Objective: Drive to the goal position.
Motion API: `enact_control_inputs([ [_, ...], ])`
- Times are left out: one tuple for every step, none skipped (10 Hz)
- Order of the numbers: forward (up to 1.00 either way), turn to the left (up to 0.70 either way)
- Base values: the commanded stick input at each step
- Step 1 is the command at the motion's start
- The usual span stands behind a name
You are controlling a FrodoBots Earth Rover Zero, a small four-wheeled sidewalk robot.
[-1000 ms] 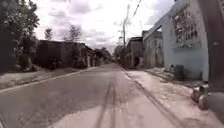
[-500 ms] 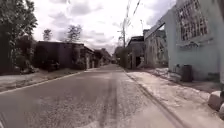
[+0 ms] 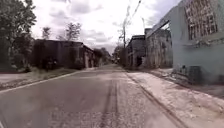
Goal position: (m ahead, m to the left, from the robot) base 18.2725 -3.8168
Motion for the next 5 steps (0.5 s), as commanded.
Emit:
enact_control_inputs([
  [0.70, 0.01],
  [0.70, 0.01],
  [0.70, 0.01],
  [0.70, 0.01],
  [0.70, 0.01],
])
